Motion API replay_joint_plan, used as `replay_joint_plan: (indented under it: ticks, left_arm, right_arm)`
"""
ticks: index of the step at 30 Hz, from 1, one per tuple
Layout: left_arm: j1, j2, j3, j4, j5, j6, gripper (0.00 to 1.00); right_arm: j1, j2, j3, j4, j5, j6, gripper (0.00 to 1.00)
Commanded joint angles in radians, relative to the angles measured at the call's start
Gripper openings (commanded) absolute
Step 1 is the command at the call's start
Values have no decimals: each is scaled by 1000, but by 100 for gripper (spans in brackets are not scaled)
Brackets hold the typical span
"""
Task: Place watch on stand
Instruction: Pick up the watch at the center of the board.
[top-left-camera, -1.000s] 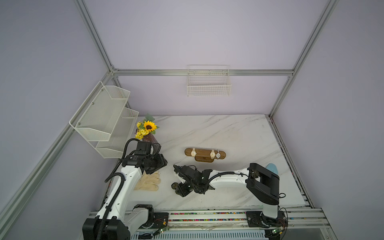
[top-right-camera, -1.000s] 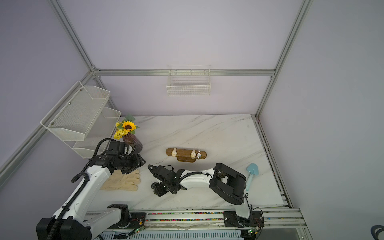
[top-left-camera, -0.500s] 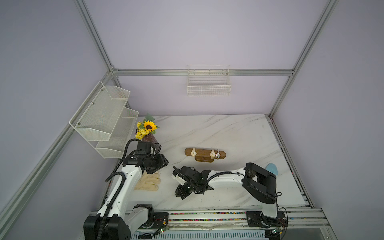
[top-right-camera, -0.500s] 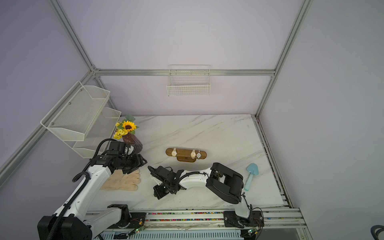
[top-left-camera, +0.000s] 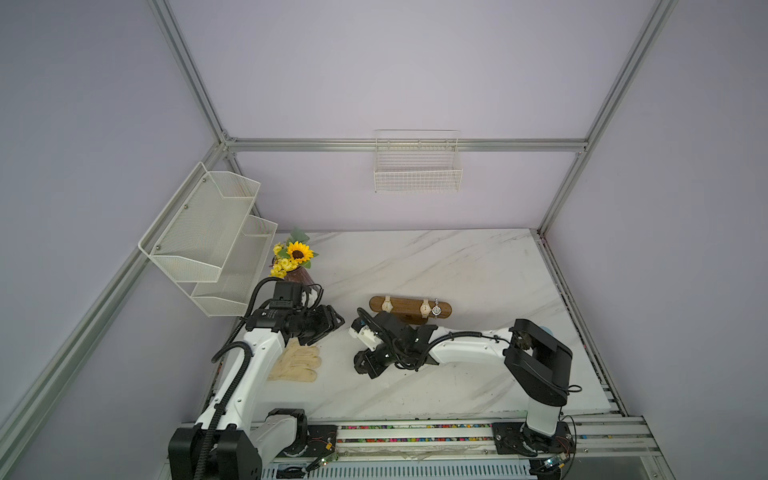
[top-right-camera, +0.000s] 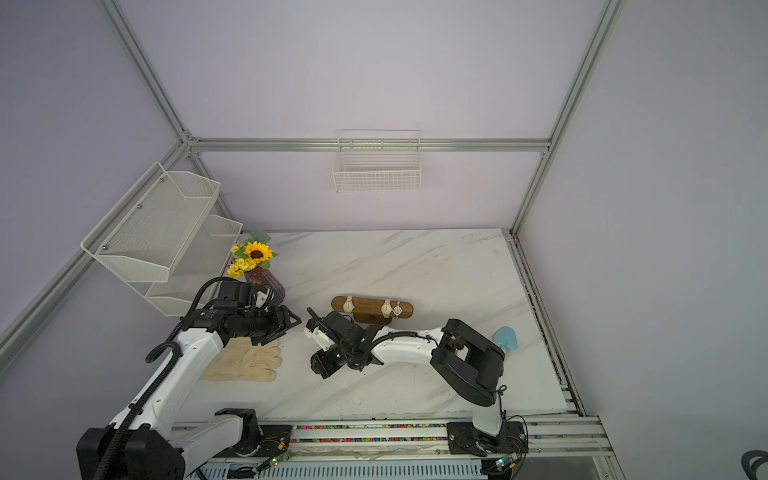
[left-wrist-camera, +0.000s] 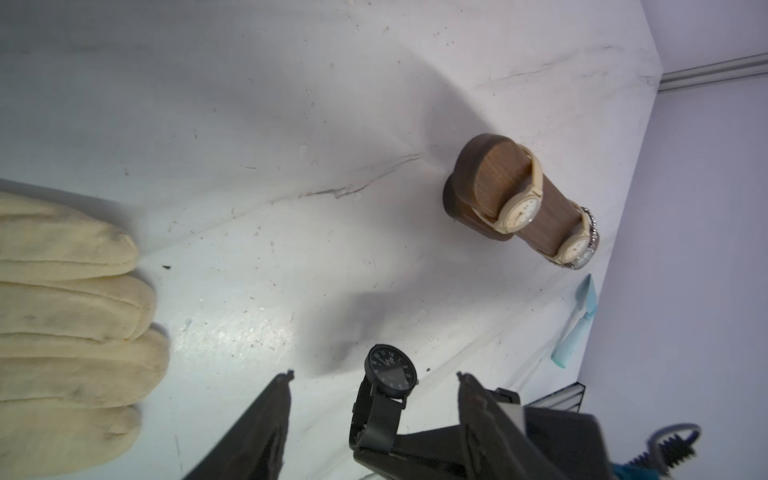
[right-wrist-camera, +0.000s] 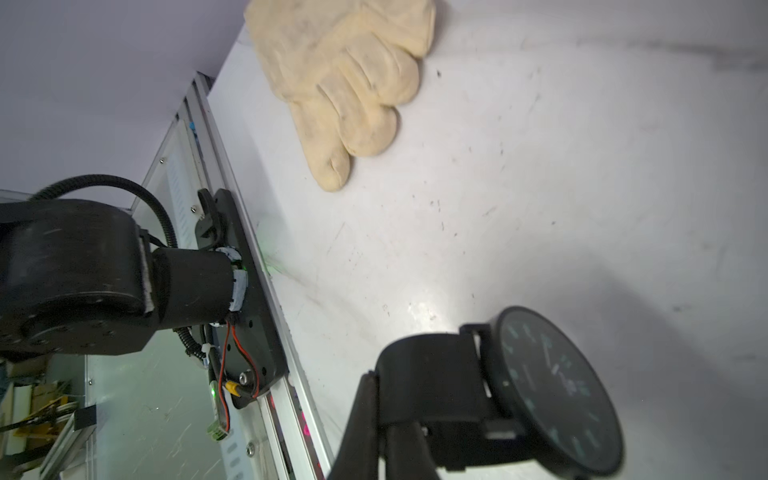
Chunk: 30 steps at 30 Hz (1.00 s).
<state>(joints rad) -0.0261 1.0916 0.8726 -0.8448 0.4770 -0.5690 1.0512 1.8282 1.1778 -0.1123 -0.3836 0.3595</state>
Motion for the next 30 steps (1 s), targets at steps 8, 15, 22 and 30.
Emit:
replay_joint_plan:
  ticks: [8,15,22,30]
  left_arm:
    - [46,-76,-4,280,421,-257,68]
    - [60,-105,-59,556,526,-526,67]
    - [49,-111,-63,556,533,-558,65]
    - [11,-141,-120,560,513,-580,57]
  right_arm:
    - [-127,-157,120,8,-136,-277,0]
    - [-131,-171,137,-69,-204,-366,0]
    - [-132,-173,143,-70,-209,-384,0]
    - [-131,-152,174,-46,-167,-406,0]
